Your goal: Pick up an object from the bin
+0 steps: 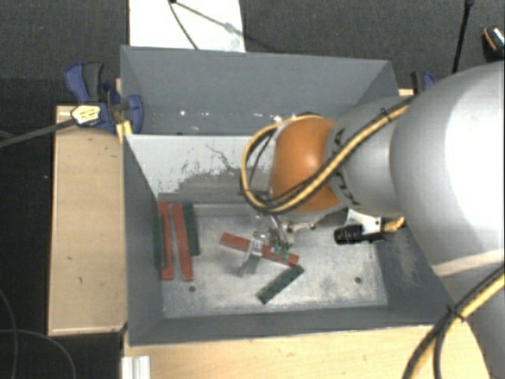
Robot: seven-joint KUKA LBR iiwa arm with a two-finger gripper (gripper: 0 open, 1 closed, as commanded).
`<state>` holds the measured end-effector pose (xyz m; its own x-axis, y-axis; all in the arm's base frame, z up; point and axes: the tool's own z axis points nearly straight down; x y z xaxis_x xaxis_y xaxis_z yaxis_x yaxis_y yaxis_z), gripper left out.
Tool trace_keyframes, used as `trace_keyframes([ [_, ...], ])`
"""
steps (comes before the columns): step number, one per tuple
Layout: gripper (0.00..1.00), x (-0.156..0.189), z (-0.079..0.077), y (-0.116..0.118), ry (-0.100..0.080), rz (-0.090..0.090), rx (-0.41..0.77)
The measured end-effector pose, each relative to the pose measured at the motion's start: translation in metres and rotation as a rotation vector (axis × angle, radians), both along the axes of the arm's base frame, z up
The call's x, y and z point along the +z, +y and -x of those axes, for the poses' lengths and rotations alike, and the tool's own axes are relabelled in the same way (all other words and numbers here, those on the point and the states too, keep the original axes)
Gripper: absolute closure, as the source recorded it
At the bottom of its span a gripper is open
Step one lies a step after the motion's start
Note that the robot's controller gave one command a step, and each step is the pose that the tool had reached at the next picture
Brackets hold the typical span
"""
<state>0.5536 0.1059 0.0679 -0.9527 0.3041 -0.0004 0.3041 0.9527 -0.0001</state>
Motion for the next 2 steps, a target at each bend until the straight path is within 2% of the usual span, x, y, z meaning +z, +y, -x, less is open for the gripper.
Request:
trace_keyframes([
  [2, 0.0, 0.0007, -0.0011, 0.0003, -0.003, -0.002, -0.007],
])
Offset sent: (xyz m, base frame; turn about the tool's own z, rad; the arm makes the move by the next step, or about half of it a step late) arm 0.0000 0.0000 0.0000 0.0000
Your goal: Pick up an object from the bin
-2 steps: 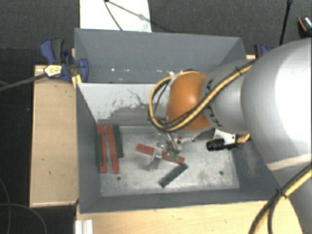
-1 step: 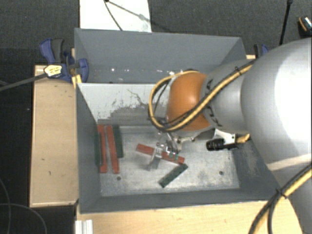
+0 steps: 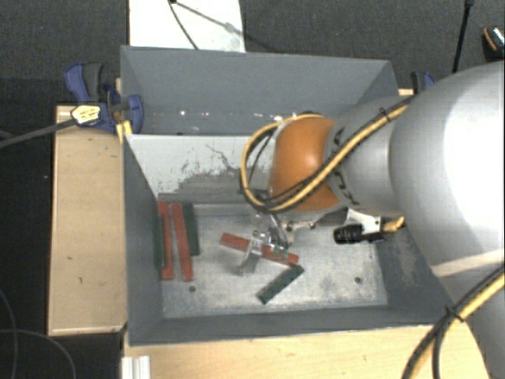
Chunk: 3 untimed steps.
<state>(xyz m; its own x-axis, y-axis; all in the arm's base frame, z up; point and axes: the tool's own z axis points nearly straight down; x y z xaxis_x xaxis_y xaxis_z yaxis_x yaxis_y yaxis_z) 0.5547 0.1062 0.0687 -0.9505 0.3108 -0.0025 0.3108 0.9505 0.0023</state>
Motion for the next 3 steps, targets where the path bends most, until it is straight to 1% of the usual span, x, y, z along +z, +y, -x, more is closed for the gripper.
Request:
trace_keyframes([
  [2, 0.0, 0.0008, -0.0017, 0.0003, -0.003, -0.001, -0.01],
  [3, 1.0, 0.001, -0.0017, 0.0005, -0.003, -0.001, -0.011],
])
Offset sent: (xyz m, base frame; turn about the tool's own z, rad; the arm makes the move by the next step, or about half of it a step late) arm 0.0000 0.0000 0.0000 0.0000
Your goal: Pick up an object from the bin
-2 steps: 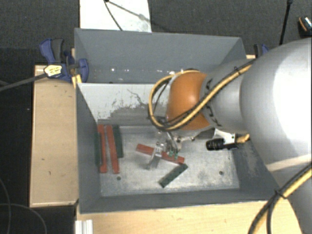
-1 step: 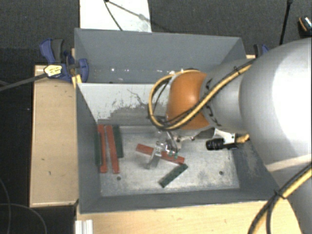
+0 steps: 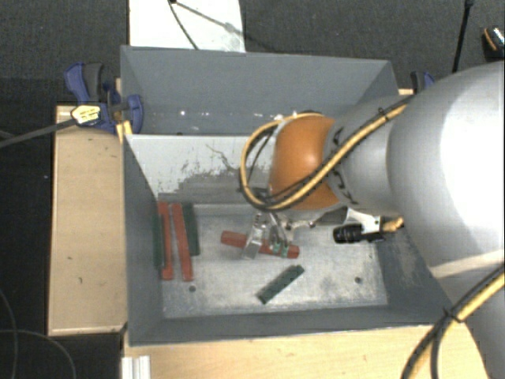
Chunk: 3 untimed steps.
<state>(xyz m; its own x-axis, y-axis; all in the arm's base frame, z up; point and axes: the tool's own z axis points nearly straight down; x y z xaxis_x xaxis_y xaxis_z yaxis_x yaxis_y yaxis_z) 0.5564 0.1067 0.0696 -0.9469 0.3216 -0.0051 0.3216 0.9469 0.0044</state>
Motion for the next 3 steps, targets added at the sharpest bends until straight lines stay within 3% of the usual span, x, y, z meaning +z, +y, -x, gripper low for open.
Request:
trace_keyframes([
  [1, 1.0, 0.011, -0.001, 0.0, -0.001, 0.0, -0.002],
  [2, 1.0, 0.101, -0.002, 0.0, 0.005, 0.002, 0.002],
  [3, 1.0, 0.118, -0.003, 0.0, 0.001, 0.001, 0.005],
])
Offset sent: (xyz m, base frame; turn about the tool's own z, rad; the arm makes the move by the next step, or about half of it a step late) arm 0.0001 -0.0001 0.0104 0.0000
